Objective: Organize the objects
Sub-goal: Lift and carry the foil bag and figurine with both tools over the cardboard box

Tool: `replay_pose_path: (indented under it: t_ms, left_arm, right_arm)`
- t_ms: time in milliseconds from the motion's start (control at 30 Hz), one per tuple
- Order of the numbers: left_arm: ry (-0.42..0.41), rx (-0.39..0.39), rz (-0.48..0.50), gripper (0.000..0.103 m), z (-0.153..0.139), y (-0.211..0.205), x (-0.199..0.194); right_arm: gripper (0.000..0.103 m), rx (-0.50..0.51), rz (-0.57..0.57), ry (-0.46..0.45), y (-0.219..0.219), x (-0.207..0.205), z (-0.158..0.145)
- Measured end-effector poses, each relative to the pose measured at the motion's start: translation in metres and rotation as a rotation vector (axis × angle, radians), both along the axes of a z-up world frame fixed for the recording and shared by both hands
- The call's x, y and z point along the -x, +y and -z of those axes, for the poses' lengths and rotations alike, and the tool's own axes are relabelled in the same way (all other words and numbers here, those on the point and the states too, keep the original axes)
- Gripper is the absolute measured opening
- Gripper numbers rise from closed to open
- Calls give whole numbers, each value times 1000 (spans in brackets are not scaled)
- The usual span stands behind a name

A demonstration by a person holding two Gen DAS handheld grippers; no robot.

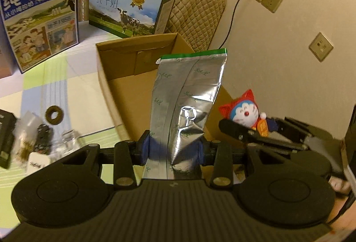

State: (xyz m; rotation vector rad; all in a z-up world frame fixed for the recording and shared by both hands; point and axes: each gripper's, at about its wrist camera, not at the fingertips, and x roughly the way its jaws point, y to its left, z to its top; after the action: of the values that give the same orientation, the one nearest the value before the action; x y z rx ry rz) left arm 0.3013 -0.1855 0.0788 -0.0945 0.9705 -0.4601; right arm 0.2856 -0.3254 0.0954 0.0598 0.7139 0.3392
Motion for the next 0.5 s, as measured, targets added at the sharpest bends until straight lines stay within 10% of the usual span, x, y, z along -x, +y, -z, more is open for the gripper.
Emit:
replay_pose_path:
  t_ms: [500]
  left_arm:
    - [-34,-3,-32,36,14,-14,-28]
  right_arm:
    - [47,-10,56,57,-25,-20,31]
